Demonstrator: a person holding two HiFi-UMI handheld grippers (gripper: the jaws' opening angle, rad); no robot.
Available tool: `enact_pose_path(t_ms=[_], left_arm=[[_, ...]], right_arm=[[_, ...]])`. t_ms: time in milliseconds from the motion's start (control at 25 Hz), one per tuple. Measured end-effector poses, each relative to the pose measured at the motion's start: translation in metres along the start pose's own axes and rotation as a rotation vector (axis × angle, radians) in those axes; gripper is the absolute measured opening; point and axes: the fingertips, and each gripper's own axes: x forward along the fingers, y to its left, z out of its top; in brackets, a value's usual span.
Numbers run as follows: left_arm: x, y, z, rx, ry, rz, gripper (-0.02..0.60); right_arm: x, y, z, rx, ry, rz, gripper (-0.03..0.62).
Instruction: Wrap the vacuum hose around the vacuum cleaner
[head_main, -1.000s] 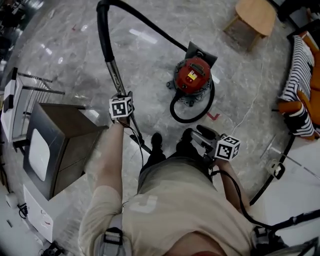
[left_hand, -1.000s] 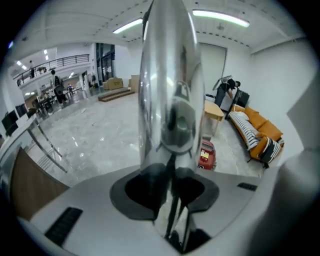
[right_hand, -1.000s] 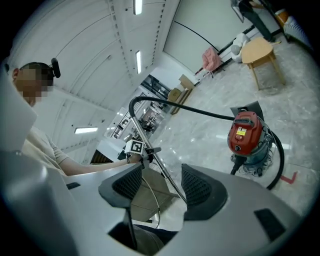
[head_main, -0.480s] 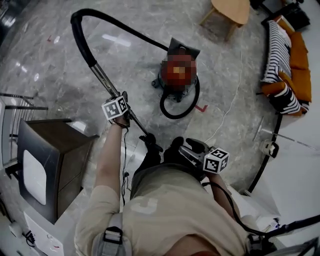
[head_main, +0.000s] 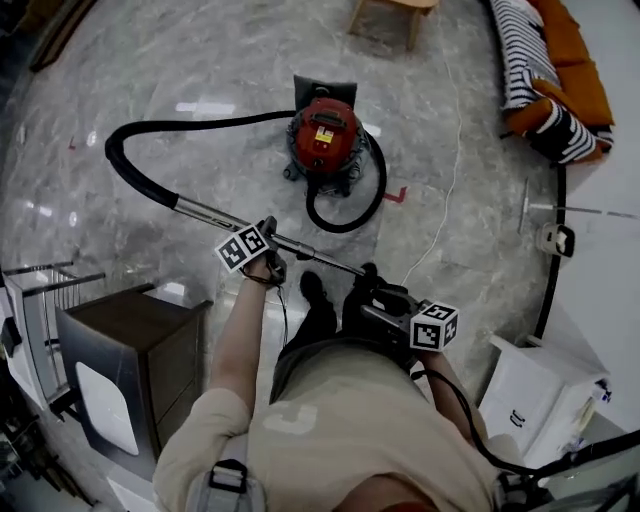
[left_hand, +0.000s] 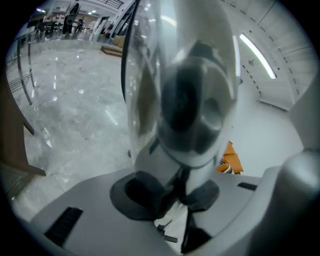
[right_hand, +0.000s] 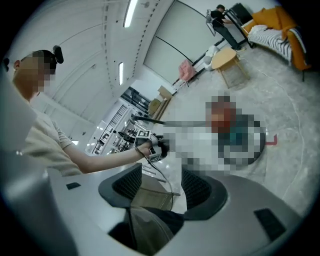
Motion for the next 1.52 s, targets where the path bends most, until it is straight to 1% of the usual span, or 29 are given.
enact_pose_path(t_ms=[120,200,280,360,400,440,480,520,560,600,640,680,760,800,880,960,1040,1120,1160,1240,1320,1400,1480,1520], left_arm=[[0.006,-0.028,-0.025,-0.009,0.028,-0.044,0.12],[0.005,-0.047,-0.038,-0.014,0.041,-0.075,0.12],[0.002,-0.061,-0.048,-0.045,0.055,-0.08,0.12],[-0.003,-0.07,-0.053,-0.09,0.07,-0.071,0.121],[-0.006,-0.075,-0.055,-0.106,0.077,-0.077,0.121],[-0.01,-0.082,-0.057,-0.118,0.084,-0.089,0.121],[-0.015,-0.088,-0.06,-0.131,0.089,-0.106,0.123],[-0.019,-0.094,-0.064,-0.147,0.093,-0.119,0.123],[-0.023,-0.098,-0.069,-0.165,0.097,-0.128,0.123],[-0.025,-0.101,-0.074,-0.184,0.102,-0.135,0.123],[-0.028,-0.103,-0.078,-0.201,0.107,-0.143,0.123],[-0.03,-0.104,-0.081,-0.215,0.112,-0.154,0.123],[-0.034,-0.107,-0.084,-0.231,0.118,-0.182,0.123],[-0.037,-0.11,-0.086,-0.232,0.123,-0.199,0.123],[-0.041,-0.117,-0.087,-0.226,0.13,-0.232,0.123],[-0.047,-0.123,-0.088,-0.214,0.126,-0.254,0.123],[-0.053,-0.128,-0.085,-0.201,0.117,-0.266,0.123],[-0.062,-0.134,-0.081,-0.195,0.114,-0.283,0.123],[-0.067,-0.137,-0.08,-0.191,0.118,-0.296,0.121],[-0.077,-0.143,-0.081,-0.183,0.128,-0.323,0.121],[-0.086,-0.146,-0.082,-0.183,0.137,-0.347,0.121],[-0.094,-0.148,-0.085,-0.186,0.145,-0.369,0.123],[-0.097,-0.145,-0.087,-0.185,0.148,-0.384,0.121],[-0.098,-0.142,-0.087,-0.179,0.148,-0.39,0.121]], right_arm=[[0.001,0.002,-0.024,0.071,0.018,0.047,0.247],[0.002,-0.001,-0.036,0.159,0.012,0.09,0.247],[0.002,-0.009,-0.038,0.309,-0.048,0.157,0.247],[0.002,-0.029,-0.031,0.493,-0.175,0.218,0.247],[0.002,-0.049,-0.031,0.601,-0.248,0.205,0.247],[0.001,-0.073,-0.034,0.712,-0.317,0.157,0.247],[-0.001,-0.097,-0.036,0.802,-0.38,0.096,0.249],[-0.004,-0.117,-0.037,0.863,-0.437,0.047,0.249],[-0.007,-0.133,-0.037,0.912,-0.489,0.023,0.266],[-0.01,-0.144,-0.037,0.953,-0.533,0.017,0.32],[-0.012,-0.152,-0.038,0.981,-0.561,0.013,0.349],[-0.013,-0.158,-0.039,0.992,-0.575,0.0,0.363],[-0.015,-0.169,-0.043,1.0,-0.61,-0.035,0.367],[-0.018,-0.175,-0.044,1.012,-0.648,-0.04,0.365],[-0.027,-0.187,-0.044,1.041,-0.728,-0.018,0.365],[-0.034,-0.191,-0.043,1.047,-0.771,-0.011,0.365],[-0.039,-0.2,-0.05,1.066,-0.783,-0.078,0.365],[-0.044,-0.214,-0.06,1.085,-0.763,-0.16,0.365],[-0.046,-0.22,-0.064,1.091,-0.757,-0.183,0.365],[-0.05,-0.229,-0.069,1.114,-0.786,-0.182,0.365],[-0.05,-0.236,-0.07,1.141,-0.838,-0.153,0.365],[-0.043,-0.238,-0.066,1.15,-0.845,-0.143,0.365],[-0.041,-0.239,-0.062,1.14,-0.838,-0.155,0.362],[-0.04,-0.24,-0.062,1.141,-0.842,-0.151,0.346]])
